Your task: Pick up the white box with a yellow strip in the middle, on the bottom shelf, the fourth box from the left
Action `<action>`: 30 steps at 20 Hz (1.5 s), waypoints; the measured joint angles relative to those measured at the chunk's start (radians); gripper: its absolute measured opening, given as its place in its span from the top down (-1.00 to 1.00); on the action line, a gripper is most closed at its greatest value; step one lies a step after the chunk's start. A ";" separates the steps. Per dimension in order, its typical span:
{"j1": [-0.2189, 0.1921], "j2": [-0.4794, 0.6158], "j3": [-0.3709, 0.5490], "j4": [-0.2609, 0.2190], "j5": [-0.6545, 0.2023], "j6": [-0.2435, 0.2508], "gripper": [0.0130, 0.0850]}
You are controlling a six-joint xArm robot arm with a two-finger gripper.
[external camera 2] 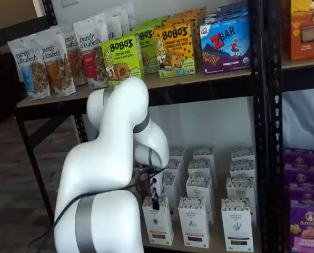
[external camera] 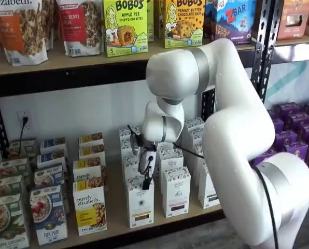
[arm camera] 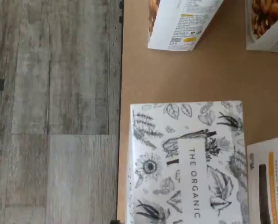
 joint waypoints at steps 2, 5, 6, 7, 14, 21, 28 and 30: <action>0.000 0.008 -0.007 -0.011 -0.001 0.010 -1.00; 0.001 0.020 -0.021 -0.037 0.002 0.034 -1.00; 0.001 0.024 -0.026 -0.049 0.005 0.044 -1.00; 0.001 0.028 -0.031 -0.055 0.009 0.049 -1.00; 0.000 0.053 -0.053 -0.111 0.019 0.098 -1.00; 0.009 0.075 -0.077 -0.122 0.045 0.116 -1.00; 0.022 0.086 -0.081 -0.111 0.035 0.119 -0.56; 0.025 0.087 -0.082 -0.114 0.037 0.124 -0.44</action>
